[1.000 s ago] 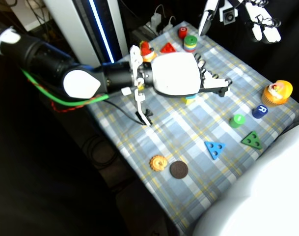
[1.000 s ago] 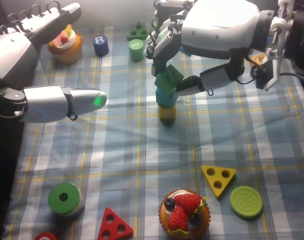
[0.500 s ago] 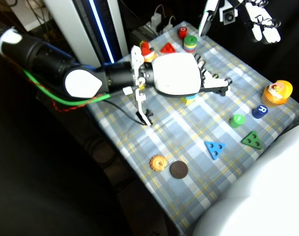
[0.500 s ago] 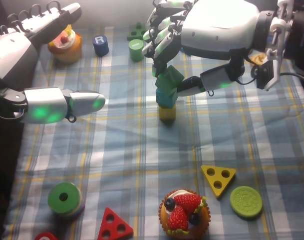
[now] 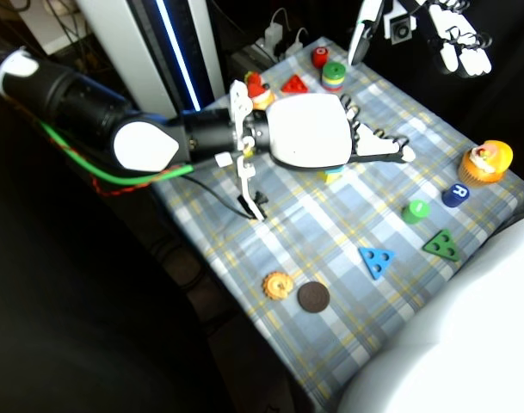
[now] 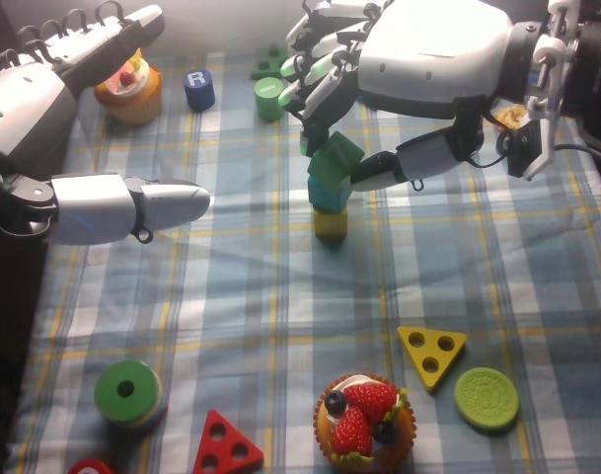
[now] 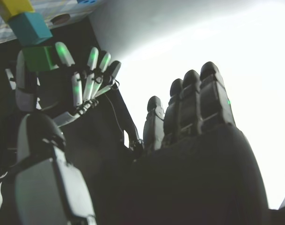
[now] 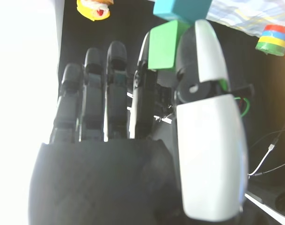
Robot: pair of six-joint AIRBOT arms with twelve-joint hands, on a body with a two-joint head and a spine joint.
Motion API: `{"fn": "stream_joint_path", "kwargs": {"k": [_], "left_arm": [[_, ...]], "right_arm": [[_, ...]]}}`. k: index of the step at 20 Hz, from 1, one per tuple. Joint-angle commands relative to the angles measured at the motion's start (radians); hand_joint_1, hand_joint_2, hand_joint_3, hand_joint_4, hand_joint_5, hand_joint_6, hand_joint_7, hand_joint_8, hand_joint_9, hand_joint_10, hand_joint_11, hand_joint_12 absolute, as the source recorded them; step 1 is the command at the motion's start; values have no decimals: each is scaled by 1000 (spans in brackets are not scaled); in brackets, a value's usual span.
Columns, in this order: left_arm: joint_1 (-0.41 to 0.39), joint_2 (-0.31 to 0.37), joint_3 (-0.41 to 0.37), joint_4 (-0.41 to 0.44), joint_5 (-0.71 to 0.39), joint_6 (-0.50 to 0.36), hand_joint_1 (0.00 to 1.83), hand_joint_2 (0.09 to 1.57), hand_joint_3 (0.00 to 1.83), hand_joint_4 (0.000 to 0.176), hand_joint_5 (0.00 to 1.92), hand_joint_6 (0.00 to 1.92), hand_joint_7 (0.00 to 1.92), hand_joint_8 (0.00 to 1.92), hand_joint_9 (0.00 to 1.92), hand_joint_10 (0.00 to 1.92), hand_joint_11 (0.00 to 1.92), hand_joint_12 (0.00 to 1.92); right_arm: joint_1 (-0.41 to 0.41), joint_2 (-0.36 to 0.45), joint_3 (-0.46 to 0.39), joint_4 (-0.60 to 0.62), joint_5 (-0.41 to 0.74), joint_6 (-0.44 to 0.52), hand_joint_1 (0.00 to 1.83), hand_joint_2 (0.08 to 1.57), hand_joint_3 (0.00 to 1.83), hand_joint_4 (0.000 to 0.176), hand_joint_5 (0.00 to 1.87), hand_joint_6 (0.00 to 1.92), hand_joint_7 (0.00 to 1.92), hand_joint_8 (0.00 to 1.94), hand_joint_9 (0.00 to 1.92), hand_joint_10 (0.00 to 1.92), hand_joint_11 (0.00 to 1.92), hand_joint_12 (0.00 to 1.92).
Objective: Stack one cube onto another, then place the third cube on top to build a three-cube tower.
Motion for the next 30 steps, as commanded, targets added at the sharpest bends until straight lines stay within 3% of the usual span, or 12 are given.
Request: {"fn": "stream_joint_path", "kwargs": {"k": [1,2,3,5,14,17,19,22,23,24,25,30], "left_arm": [[-11,-1,5,30,-111,-7,702,813,0,176,101,0,67,0,42,0,0,22],[-12,-1,5,30,-111,-7,695,813,0,176,99,0,66,0,44,1,14,28],[-12,-2,5,31,-111,-7,701,812,0,176,107,3,72,3,51,4,27,35],[-12,-3,5,32,-111,-7,690,810,0,176,106,2,82,5,62,7,51,48],[-13,-5,4,33,-110,-7,675,807,0,176,108,2,88,4,71,5,52,61],[-13,-6,0,32,-119,-7,674,804,0,176,107,1,89,3,77,6,70,74],[-13,-2,-11,44,-133,-9,622,799,0,176,96,0,86,1,79,5,96,92],[-5,25,-1,110,-170,-208,677,785,0,153,141,16,100,7,94,8,95,100],[7,33,16,148,-197,-361,702,796,0,171,117,4,88,1,64,1,56,86],[27,40,35,185,-231,-510,701,783,0,172,108,1,107,8,94,14,97,105],[38,44,46,204,-253,-590,730,767,0,175,98,0,118,11,114,19,111,113],[163,64,92,278,-486,-1028,753,694,0,176,7,0,38,13,84,13,1,25]], "right_arm": [[20,-1,3,41,84,5,1086,1079,0,51,1040,881,649,11,467,6,0,552],[20,-1,3,41,83,5,1081,1082,1,59,1031,896,629,6,446,5,0,447],[20,-1,3,41,82,5,1092,1002,0,0,898,384,630,3,447,5,0,420],[20,-1,4,41,80,5,1106,972,0,0,924,66,642,1,445,2,0,521],[20,-1,5,43,77,5,1060,941,0,0,753,0,467,1,342,2,0,418],[20,2,-19,61,88,5,991,883,0,37,369,0,227,0,175,1,0,327],[20,44,-46,95,129,4,988,848,4,102,155,0,44,0,46,3,0,313],[-14,145,-96,231,248,-29,919,859,2,96,1,0,0,0,0,0,0,42],[-47,202,-139,313,309,-82,845,843,0,94,0,0,0,0,0,0,0,8],[-99,265,-194,410,390,-144,829,828,0,138,0,0,0,0,0,0,0,1],[-127,290,-216,451,432,-173,797,834,0,145,0,0,0,0,0,0,0,0],[-411,384,-327,781,786,-294,668,1089,8,69,103,5,174,7,161,18,41,21]]}}
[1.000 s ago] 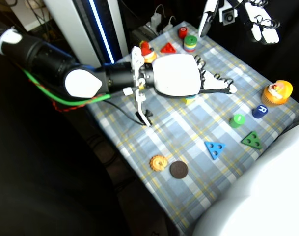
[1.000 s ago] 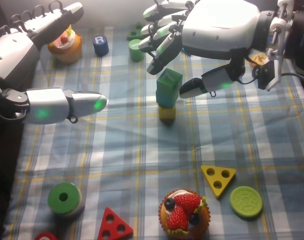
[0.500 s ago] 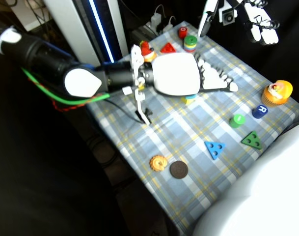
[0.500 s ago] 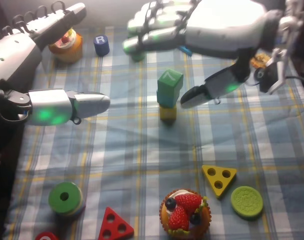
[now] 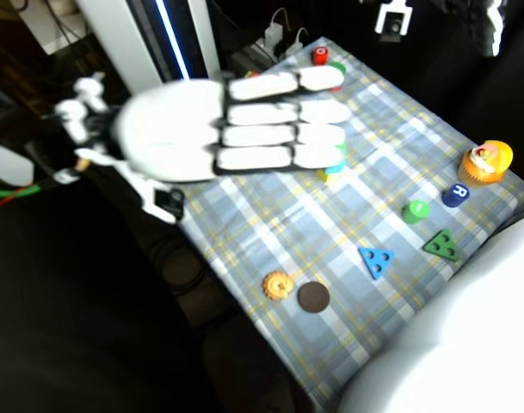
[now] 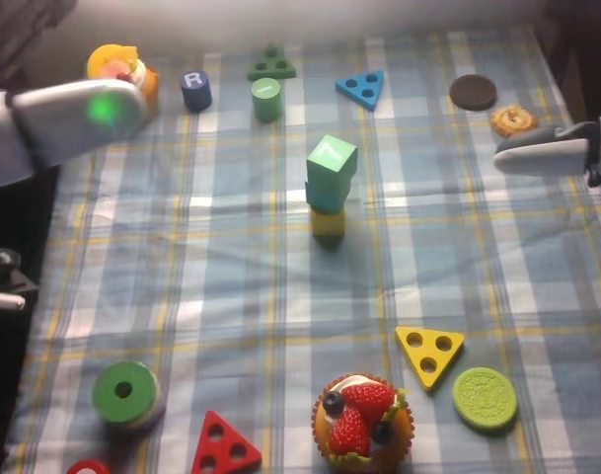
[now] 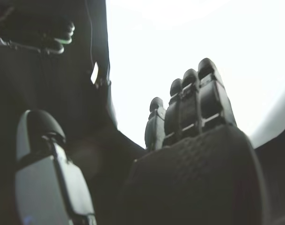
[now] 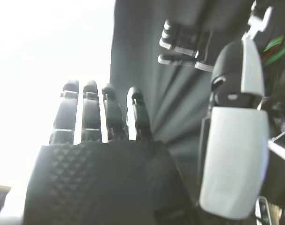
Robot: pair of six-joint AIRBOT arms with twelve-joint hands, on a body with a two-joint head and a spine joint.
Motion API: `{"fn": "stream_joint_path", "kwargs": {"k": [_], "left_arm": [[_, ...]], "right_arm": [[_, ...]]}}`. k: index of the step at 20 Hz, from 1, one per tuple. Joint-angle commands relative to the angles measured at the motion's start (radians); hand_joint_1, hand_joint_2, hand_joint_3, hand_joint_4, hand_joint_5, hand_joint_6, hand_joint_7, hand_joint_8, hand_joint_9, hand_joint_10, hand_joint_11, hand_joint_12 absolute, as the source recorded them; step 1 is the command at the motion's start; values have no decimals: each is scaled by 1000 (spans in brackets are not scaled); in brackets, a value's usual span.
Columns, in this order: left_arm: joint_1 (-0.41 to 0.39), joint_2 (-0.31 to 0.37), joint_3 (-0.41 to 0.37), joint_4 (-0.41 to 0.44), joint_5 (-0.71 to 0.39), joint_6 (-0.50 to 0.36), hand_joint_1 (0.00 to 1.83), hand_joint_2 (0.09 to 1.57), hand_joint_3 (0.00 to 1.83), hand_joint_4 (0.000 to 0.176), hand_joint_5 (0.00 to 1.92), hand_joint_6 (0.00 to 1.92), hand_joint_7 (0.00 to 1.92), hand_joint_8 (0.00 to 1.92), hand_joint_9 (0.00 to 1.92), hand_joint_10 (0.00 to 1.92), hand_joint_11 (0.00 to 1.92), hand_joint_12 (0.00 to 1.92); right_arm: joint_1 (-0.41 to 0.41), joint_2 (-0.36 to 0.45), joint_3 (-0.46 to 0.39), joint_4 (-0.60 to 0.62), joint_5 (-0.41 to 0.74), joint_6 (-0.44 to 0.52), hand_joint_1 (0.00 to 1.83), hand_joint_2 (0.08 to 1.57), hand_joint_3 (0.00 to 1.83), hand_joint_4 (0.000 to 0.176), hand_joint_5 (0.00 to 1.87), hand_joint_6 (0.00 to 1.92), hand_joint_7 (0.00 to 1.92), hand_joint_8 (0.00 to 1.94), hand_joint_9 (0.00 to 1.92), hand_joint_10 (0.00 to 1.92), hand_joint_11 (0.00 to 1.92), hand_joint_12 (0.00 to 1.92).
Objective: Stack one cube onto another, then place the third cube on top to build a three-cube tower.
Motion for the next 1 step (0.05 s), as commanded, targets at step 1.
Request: {"fn": "stream_joint_path", "kwargs": {"k": [1], "left_arm": [[10,7,7,-4,-196,-45,753,694,0,176,7,0,38,13,84,13,1,25]], "right_arm": [[-19,11,-8,75,216,-9,668,1089,8,69,103,5,174,7,161,18,41,21]]}}
